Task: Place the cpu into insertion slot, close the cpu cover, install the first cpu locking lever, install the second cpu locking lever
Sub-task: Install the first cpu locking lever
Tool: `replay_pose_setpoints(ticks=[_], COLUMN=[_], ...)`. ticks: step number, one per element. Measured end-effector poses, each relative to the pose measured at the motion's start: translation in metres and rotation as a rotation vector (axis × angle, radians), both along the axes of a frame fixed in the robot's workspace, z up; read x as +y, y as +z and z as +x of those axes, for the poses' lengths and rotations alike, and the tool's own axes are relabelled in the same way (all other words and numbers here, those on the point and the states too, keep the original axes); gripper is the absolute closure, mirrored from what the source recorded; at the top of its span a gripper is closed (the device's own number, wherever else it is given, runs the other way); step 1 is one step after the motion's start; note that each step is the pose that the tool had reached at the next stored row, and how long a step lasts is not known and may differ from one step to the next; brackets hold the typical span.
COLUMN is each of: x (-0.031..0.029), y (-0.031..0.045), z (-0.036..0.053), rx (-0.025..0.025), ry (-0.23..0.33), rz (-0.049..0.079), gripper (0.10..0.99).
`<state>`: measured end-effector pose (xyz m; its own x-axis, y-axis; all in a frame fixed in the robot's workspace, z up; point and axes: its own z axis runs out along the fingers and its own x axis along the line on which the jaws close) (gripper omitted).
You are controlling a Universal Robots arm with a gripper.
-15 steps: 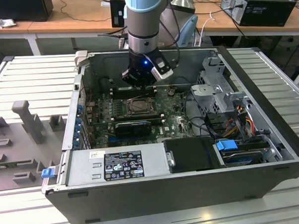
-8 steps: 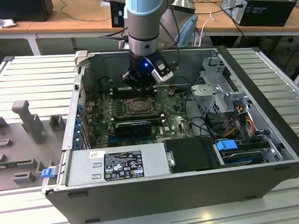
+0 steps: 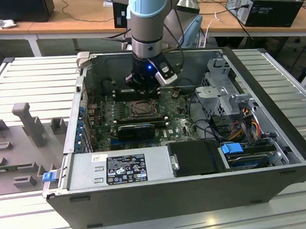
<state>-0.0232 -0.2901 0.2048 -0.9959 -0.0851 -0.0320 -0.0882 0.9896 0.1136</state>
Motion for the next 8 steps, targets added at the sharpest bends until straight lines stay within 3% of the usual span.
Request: replay_pose_setpoints(ticks=[8], x=[-0.0002], y=[-0.0024], z=[0.0000], rx=[0.0001], ry=[0.000], rz=[-0.010], gripper=[0.980])
